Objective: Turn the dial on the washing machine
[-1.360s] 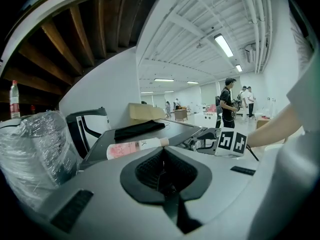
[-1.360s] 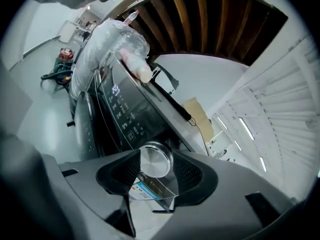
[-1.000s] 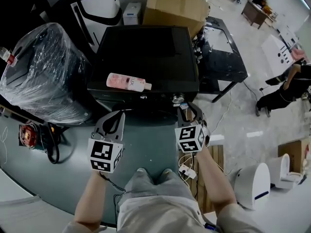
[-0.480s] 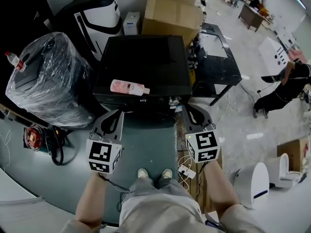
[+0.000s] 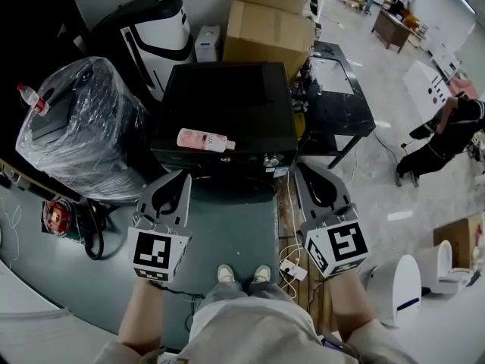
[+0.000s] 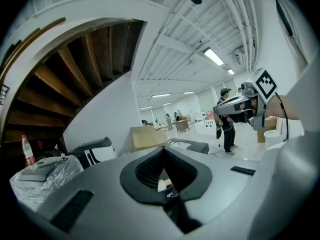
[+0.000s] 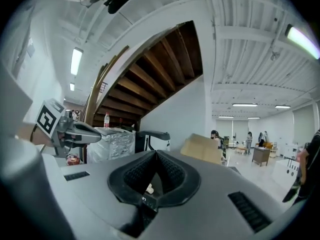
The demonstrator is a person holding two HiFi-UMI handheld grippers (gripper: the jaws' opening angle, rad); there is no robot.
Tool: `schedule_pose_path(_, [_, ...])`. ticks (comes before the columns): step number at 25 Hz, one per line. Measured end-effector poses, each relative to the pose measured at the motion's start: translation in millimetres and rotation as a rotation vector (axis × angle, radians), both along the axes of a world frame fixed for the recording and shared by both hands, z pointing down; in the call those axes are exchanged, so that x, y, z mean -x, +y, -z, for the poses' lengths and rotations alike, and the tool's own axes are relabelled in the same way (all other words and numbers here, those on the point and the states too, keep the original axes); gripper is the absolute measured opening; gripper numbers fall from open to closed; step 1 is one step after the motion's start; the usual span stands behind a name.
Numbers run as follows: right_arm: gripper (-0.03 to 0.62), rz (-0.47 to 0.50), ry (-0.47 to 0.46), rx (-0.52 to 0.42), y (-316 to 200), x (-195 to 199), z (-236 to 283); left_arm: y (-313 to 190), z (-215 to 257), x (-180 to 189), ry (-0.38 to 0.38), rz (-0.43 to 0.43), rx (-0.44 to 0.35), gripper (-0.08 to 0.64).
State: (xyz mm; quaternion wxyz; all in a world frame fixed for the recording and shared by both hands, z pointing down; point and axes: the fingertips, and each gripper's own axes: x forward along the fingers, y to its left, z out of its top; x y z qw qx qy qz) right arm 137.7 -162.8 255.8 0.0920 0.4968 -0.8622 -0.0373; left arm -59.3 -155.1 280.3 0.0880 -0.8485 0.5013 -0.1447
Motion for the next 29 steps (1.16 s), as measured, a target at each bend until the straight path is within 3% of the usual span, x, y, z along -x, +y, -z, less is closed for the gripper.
schedule_pose_path(7, [0.028,0.060,-0.001,-0.043,28.4,8.7,34.3,24.3,39.7,-6.6,0.074,0.012,-0.042,0.018])
schedule_pose_path(16, [0.028,0.083,-0.045,-0.066,39.9,11.8,49.5,30.1,39.7,-11.3,0.070,0.000,-0.030,0.020])
schedule_pose_path(22, [0.028,0.103,-0.006,-0.050,37.1,11.0,45.8,27.6,43.5,-18.2,0.070,-0.011,-0.031,0.018])
schedule_pose_path(29, [0.028,0.150,-0.083,-0.039,39.4,11.2,49.8,26.8,46.2,-23.9,0.090,-0.010,-0.034,0.020])
